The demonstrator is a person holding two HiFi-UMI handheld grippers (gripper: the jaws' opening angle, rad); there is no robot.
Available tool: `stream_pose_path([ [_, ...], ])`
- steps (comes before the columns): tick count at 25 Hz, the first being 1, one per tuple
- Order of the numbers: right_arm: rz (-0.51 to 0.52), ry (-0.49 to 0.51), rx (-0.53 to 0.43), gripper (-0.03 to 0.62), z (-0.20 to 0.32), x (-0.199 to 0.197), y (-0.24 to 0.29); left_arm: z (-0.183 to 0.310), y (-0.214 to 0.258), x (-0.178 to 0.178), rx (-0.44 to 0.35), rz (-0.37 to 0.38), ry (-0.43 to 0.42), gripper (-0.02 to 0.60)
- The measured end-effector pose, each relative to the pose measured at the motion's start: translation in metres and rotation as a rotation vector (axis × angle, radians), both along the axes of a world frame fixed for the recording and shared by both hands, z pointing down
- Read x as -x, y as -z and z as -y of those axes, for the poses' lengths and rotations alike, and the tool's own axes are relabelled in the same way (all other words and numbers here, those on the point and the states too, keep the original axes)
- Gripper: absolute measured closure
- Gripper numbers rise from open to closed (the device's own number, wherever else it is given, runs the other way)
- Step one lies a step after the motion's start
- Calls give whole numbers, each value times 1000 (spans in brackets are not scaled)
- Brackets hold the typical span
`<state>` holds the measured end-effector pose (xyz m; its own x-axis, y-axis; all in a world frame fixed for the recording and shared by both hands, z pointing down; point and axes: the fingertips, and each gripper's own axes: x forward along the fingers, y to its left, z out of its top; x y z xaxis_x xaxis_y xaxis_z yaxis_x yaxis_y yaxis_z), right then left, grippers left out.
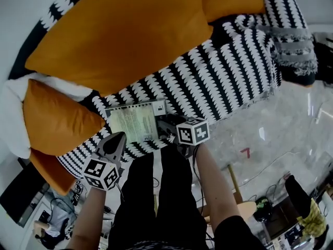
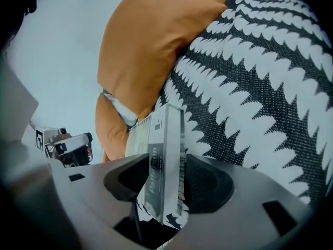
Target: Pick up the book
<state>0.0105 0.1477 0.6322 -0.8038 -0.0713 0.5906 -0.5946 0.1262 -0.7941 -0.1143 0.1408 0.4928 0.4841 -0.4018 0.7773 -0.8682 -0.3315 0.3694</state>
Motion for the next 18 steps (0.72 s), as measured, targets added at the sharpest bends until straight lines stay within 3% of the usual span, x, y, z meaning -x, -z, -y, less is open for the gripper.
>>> stream_pose_path([
  [7,-3,-16,9,352,3,-3,-8,4,-8,5,-7,4,19,574],
  [18,261,25,47,353,6,14,27,-10,-20,4,1,-18,16,574],
])
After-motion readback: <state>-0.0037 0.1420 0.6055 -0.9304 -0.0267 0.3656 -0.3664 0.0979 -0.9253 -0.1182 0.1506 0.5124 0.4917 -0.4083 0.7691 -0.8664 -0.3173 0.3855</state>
